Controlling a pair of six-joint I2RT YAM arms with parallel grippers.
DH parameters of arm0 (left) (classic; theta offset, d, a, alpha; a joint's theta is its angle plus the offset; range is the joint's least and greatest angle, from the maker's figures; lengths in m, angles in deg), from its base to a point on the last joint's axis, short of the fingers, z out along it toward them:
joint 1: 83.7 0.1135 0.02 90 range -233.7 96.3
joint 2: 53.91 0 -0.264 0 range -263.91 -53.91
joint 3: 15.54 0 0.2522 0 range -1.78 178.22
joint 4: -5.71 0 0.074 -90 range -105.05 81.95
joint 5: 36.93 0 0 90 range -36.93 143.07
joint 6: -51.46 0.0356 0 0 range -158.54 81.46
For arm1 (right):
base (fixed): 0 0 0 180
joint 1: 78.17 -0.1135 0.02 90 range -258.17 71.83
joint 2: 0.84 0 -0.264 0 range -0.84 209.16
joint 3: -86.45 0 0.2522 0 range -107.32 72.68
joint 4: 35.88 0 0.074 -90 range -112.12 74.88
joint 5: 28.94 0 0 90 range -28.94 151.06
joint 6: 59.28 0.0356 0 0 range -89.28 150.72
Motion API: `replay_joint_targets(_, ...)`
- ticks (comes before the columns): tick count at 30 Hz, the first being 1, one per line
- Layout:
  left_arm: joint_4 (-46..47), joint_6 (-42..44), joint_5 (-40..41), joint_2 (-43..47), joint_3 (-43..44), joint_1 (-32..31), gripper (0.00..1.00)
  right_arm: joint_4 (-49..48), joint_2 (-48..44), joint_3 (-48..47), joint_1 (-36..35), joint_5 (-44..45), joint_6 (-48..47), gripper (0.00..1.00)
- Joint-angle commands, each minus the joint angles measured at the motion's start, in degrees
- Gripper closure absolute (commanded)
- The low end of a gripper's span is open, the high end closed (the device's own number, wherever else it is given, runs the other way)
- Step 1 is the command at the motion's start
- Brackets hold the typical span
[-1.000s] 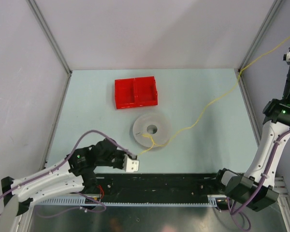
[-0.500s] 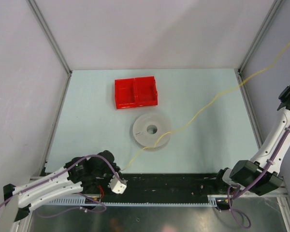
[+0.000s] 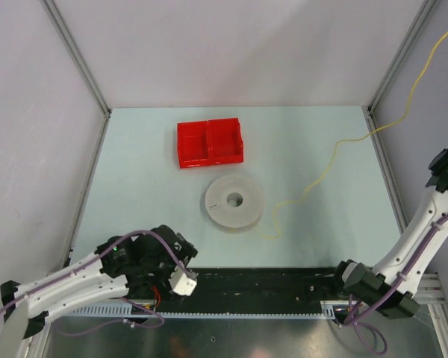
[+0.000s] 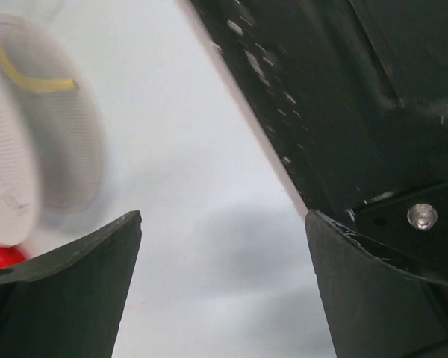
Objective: Wrap the cables
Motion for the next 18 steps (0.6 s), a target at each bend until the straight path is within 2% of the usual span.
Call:
replay_joint_targets(1, 5.7, -15.1, -7.2, -5.1, 16.1, 0.2, 0.02, -10.2, -5.6, 1.2, -0.2, -12.0, 21.1, 1.00)
replay_joint_targets(5, 17.3, -33.6, -7.4, -13.6, 32.8, 0.3, 0.01, -11.7, -6.8, 1.4, -3.1, -15.3, 32.5, 1.00)
replay_joint_targets(9, 32.3, -49.1, 0.8, -23.5, 46.8, 0.5, 0.01, -11.4, -7.5, 1.2, -7.3, -17.8, 38.7, 1.00)
replay_joint_targets(12, 36.6, -53.3, 1.6, -32.7, 56.4, 1.2, 0.01, -10.1, -8.2, 0.7, -10.0, -17.6, 39.5, 1.00)
replay_joint_targets(15, 37.6, -54.1, -5.6, -41.2, 63.1, 2.4, 0.01, -7.3, -7.7, -2.5, -11.5, -15.2, 38.1, 1.00)
replay_joint_targets(18, 37.7, -54.8, -13.9, -48.1, 66.3, 4.6, 0.02, -4.5, -6.3, -6.5, -11.9, -10.4, 35.7, 1.00)
